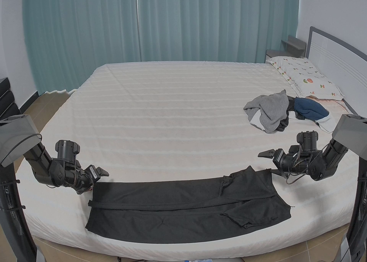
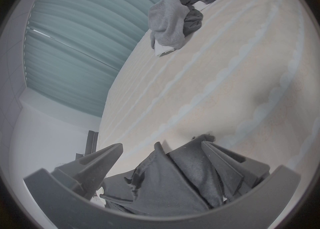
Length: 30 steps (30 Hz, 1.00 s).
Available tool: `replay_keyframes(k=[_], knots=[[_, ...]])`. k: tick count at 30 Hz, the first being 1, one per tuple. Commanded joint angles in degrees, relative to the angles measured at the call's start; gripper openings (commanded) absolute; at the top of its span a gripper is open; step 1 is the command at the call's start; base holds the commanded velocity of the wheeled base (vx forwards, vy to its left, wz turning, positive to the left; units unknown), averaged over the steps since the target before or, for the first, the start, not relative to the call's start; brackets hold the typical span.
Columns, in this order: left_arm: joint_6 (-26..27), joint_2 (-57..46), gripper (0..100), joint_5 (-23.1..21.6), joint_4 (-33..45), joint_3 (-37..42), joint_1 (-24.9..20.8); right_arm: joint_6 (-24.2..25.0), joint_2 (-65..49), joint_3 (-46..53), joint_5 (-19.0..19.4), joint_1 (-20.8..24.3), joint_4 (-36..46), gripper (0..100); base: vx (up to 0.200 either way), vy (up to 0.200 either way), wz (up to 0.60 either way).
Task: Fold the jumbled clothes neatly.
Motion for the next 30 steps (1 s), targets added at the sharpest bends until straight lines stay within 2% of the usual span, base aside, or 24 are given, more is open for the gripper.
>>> replay_keyframes(k=[1,6,10,12,25,26,30], knots=[[-0.2,1.1,0,0.1,-0.1,-0.2,-0.2,-0.3,1.4,0.4,-0.2,-0.1,-0.1,100,0.0,0.0,0.0],[-0.9,1.1,0,0.8,-0.4,0.4,0.0,-0.2,2.1,0.4,-0.4,-0.3,-0.2,100,0.0,0.0,0.0],[-5.4,1.1,0,0.9,-3.3,0.7,0.2,-0.2,3.0,-0.3,-0.6,-0.9,-0.2,100,0.0,0.0,0.0],[-6.0,1.1,0,0.9,-3.9,0.7,0.2,-0.2,3.3,-0.6,-0.7,-1.0,-0.2,100,0.0,0.0,0.0],[-6.0,1.7,0,3.0,-4.1,0.7,0.1,-0.4,5.8,-3.8,-1.8,-1.1,-0.2,100,0.0,0.0,0.0],[-6.0,1.7,0,3.0,-4.1,0.7,0.1,-0.4,5.9,-3.8,-1.8,-1.0,-0.2,0,0.0,0.0,0.0],[-6.0,1.7,0,3.0,-4.1,0.7,0.1,-0.3,5.8,-3.8,-1.8,-0.9,-0.2,0,0.0,0.0,0.0]])
